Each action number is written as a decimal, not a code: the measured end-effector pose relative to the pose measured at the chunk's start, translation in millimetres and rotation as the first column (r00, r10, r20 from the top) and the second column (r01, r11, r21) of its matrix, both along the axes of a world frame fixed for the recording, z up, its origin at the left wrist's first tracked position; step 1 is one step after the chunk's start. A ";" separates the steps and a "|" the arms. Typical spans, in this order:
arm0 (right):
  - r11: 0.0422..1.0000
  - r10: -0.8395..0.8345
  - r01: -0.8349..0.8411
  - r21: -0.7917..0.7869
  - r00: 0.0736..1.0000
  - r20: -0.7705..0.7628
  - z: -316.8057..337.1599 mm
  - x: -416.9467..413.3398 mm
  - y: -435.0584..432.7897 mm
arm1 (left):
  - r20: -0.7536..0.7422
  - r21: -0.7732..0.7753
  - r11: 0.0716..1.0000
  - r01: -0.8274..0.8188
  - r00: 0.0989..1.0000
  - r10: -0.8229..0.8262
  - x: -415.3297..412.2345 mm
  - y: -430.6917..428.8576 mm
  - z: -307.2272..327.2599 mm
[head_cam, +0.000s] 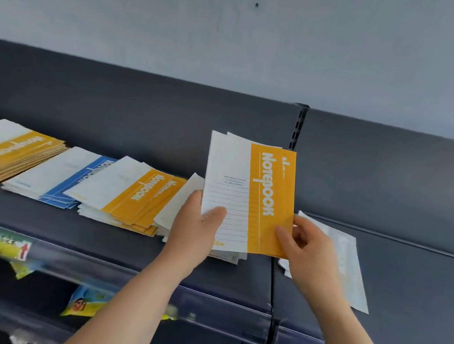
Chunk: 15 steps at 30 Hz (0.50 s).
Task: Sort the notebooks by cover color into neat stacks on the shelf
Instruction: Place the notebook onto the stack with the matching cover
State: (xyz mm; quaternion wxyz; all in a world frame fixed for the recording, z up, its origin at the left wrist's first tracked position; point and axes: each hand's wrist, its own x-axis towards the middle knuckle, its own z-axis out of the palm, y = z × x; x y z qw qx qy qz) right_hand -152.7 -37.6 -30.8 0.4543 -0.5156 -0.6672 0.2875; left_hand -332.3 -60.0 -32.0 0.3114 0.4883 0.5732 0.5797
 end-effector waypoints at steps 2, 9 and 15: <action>1.000 0.027 -0.027 -0.006 1.000 0.003 0.4 -24.9 1.1 | -0.021 0.016 0.999 -0.048 0.999 0.049 -25.2 -7.4 1.7; 0.996 0.080 -0.082 0.023 0.993 0.086 2.0 -124.4 0.7 | -0.149 0.007 0.986 -0.169 0.974 0.168 -118.2 -30.6 3.4; 0.997 0.071 -0.072 0.000 0.986 0.151 2.8 -208.4 -2.2 | -0.264 0.027 0.973 -0.228 0.938 0.227 -207.5 -33.0 1.2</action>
